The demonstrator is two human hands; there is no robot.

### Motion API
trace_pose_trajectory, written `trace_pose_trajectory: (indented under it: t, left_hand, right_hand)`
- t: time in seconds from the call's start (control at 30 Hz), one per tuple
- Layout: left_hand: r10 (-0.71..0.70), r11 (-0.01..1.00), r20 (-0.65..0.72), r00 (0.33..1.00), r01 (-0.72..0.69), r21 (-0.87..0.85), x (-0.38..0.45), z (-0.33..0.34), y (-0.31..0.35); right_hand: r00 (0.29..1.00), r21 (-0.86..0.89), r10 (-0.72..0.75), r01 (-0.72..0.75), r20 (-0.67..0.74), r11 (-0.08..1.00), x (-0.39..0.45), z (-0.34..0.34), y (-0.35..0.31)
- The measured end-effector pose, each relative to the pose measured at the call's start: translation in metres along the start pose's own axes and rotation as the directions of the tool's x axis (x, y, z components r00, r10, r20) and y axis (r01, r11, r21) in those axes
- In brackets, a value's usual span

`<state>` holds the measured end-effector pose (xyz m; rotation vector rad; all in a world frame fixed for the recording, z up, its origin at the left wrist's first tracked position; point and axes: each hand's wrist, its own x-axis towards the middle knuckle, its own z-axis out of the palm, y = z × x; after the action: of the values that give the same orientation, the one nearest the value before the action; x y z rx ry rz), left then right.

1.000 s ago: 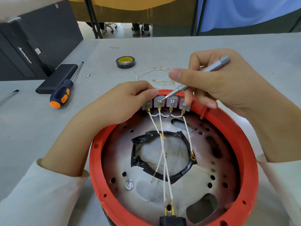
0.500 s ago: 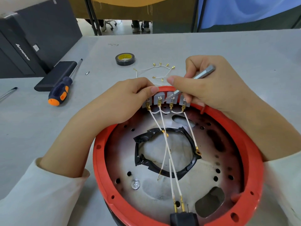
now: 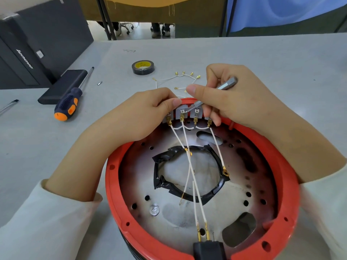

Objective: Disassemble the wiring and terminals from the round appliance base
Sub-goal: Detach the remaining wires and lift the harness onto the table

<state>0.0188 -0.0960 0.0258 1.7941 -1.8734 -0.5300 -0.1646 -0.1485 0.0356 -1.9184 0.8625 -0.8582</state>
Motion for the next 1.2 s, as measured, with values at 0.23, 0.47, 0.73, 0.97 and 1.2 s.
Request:
trace_pose_trajectory:
  t: [0.23,0.47,0.73,0.97,1.2]
  left_hand:
    - [-0.001,1.0,0.005,1.0,0.001,-0.003,0.001,0.0,0.0]
    - [-0.006,1.0,0.007,1.0,0.006,-0.007,0.001,0.0,0.001]
    - [-0.005,1.0,0.018,1.0,0.006,-0.006,0.001,-0.001,0.0]
    - [-0.007,1.0,0.017,1.0,0.007,-0.016,0.002,-0.002,0.001]
    - [-0.013,1.0,0.014,1.0,0.013,-0.018,0.002,-0.002,0.001]
  right_hand:
    - [0.998,-0.021,0.03,-0.029,0.056,0.999,0.008,-0.002,-0.001]
    - [0.983,0.001,0.119,-0.12,0.139,0.993,0.018,-0.006,-0.004]
    - [0.999,0.016,0.039,-0.039,0.024,0.999,0.011,0.0,0.0]
    - [1.0,-0.011,-0.009,0.009,-0.025,1.0,0.005,0.0,0.001]
    - [1.0,-0.007,0.008,-0.008,0.007,1.0,0.006,0.0,-0.001]
